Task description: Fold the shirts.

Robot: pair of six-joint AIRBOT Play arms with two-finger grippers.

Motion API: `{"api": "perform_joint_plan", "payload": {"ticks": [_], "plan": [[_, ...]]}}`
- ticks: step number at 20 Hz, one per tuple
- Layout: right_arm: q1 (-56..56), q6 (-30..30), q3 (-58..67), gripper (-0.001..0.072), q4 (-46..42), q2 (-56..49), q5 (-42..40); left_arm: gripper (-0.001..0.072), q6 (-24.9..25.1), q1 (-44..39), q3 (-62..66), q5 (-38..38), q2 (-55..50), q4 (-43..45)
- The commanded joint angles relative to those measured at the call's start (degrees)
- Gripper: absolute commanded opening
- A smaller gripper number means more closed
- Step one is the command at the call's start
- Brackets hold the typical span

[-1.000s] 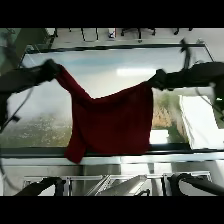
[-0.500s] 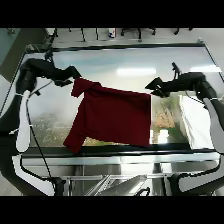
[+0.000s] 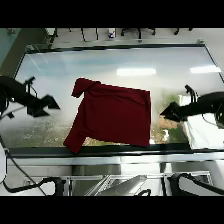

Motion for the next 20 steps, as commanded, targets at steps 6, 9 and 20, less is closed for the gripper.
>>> {"api": "perform_joint_plan", "payload": {"ticks": [6,9,20], "plan": [[-1.1,-0.7,-22.3,0.0544,0.3,8.3,8.2,0.069,9.4,1.8,-38.2,-18.4,11.2,-8.1],[-0.5,-1.7,-23.5,0.0544,0.6,7.1,9.5,0.0689,9.4,0.0,-40.5,-22.6,11.2,-9.4],[12.6,-2.3,-23.5,0.0536,5.0,-3.5,17.2,0.0015,9.4,-4.8,-40.8,-26.1,11.3,-9.0]]}}
